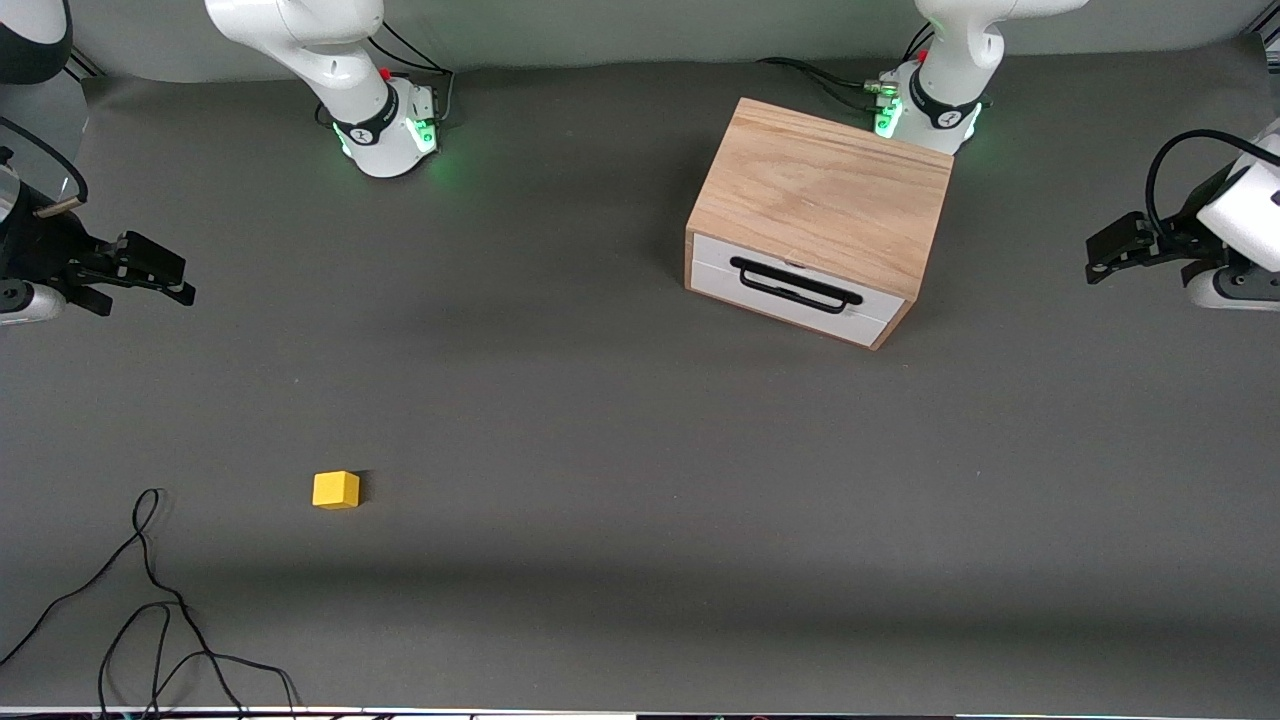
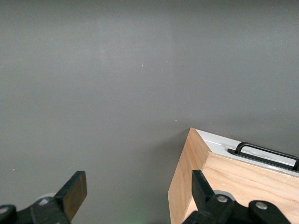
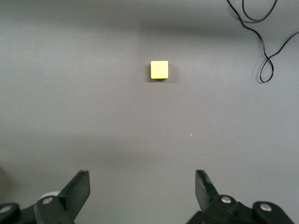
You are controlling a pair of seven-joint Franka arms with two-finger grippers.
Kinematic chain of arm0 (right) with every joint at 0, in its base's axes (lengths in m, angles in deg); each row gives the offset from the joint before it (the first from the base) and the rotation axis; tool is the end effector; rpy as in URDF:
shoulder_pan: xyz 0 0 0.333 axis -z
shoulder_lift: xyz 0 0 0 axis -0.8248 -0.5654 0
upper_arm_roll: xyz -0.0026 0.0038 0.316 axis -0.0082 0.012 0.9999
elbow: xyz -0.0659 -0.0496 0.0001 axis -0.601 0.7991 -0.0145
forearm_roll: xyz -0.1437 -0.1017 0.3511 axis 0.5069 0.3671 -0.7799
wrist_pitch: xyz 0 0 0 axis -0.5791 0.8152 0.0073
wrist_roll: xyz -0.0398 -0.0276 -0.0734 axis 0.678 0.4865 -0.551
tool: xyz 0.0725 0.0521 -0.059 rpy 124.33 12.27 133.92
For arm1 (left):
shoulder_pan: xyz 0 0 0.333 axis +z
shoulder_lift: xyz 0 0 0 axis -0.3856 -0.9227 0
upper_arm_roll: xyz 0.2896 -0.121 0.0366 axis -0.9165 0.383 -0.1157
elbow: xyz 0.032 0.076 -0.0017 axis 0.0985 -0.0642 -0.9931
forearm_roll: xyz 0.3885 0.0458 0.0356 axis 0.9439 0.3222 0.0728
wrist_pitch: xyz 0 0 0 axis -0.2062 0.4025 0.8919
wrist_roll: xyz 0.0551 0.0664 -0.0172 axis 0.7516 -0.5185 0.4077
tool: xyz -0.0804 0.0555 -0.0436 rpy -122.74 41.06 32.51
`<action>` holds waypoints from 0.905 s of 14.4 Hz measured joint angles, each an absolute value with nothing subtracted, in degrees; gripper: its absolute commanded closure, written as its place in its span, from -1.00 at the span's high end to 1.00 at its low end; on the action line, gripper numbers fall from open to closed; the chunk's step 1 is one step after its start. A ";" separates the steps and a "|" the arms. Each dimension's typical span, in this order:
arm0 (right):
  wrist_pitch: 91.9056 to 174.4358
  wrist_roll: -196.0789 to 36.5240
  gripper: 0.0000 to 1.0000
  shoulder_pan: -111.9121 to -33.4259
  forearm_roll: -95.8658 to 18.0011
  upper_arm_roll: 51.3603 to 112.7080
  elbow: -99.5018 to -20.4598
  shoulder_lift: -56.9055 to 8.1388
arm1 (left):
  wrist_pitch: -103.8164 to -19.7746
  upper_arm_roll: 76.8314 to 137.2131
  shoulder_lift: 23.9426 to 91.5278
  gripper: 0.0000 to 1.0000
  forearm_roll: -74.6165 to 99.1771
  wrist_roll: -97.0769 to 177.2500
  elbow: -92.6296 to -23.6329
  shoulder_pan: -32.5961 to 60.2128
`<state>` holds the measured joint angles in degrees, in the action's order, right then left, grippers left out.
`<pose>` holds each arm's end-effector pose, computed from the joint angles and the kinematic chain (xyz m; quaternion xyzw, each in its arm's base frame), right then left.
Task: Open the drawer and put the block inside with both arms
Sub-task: 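Move the left gripper toward the black drawer handle while the right gripper reaches out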
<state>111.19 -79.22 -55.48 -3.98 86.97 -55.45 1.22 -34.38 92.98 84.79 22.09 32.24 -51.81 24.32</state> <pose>0.5482 -0.0023 0.6146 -0.9993 -0.0329 -0.0112 0.0170 0.5441 -0.0231 0.6111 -0.9992 0.0345 0.0200 0.0082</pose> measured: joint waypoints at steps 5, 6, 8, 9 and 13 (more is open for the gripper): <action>111.16 -79.22 1.00 -55.48 -3.98 86.97 -55.47 1.19 | -34.34 92.98 84.77 0.99 22.07 32.24 -51.91 24.32; 111.15 -79.22 1.00 -55.48 -3.98 86.97 -55.48 1.17 | -34.34 92.98 84.75 0.99 22.07 32.25 -51.97 24.32; 111.15 -79.22 1.00 -55.48 -3.98 86.91 -55.50 1.10 | -34.33 93.00 84.74 0.99 22.06 32.35 -52.05 24.31; 111.15 -79.22 1.00 -55.48 -3.98 86.82 -55.51 1.04 | -34.30 93.08 84.74 0.99 22.01 32.94 -52.06 24.26; 111.15 -79.23 1.00 -55.48 -3.97 86.68 -55.53 0.93 | -33.62 97.07 84.76 0.99 21.71 47.73 -51.94 22.50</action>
